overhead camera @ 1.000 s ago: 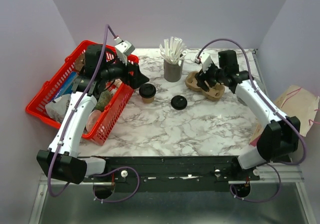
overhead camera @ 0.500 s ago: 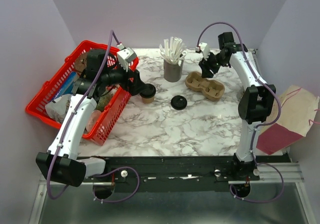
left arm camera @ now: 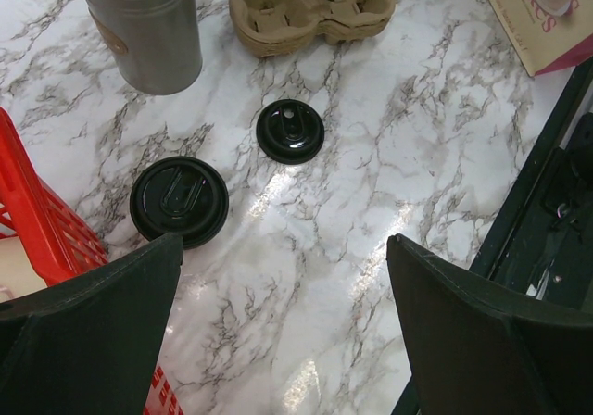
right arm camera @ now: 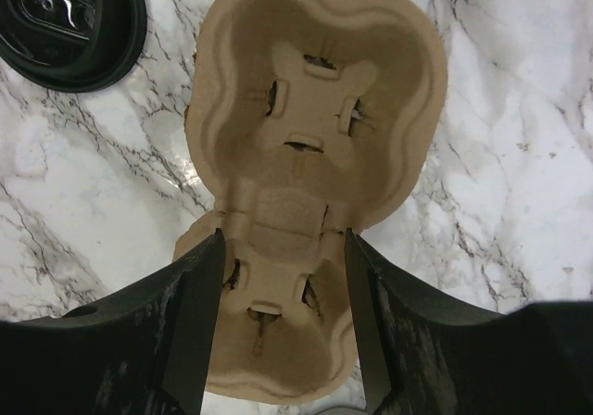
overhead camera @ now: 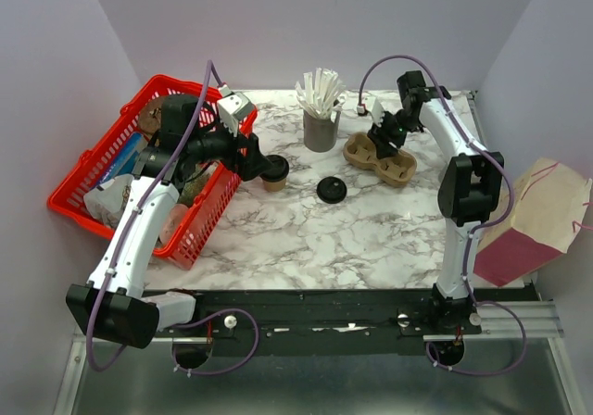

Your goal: Pack the takeout coffee

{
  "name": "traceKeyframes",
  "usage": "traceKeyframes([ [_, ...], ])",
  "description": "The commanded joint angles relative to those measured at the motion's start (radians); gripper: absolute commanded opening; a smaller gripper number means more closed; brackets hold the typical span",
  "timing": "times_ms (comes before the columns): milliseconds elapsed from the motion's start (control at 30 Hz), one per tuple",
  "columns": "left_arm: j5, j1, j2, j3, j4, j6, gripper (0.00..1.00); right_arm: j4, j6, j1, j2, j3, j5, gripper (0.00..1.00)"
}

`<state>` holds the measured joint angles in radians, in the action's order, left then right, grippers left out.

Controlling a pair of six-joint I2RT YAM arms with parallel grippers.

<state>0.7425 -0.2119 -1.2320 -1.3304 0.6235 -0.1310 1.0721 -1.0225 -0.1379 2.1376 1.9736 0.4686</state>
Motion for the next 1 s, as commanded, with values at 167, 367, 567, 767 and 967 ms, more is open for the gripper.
traceKeyframes([
  [167, -0.014, -0.001, -0.017, 0.0, -0.019, 0.008, 0.99, -0.031, 0.032, 0.0, 0.03, 0.001, -0.048, 0.63],
  [367, -0.014, 0.002, -0.017, 0.01, -0.024, 0.011, 0.99, -0.023, 0.03, -0.002, 0.044, 0.005, -0.051, 0.63],
  [567, -0.014, 0.003, -0.017, 0.016, -0.027, 0.016, 0.99, -0.041, 0.055, -0.002, 0.062, 0.016, -0.062, 0.64],
  [767, -0.014, 0.005, -0.02, 0.019, -0.033, 0.021, 0.99, -0.035, 0.07, -0.002, 0.085, 0.045, -0.064, 0.63],
  [967, -0.012, 0.008, -0.023, 0.019, -0.033, 0.022, 0.99, -0.031, 0.073, -0.005, 0.096, 0.045, -0.067, 0.63],
])
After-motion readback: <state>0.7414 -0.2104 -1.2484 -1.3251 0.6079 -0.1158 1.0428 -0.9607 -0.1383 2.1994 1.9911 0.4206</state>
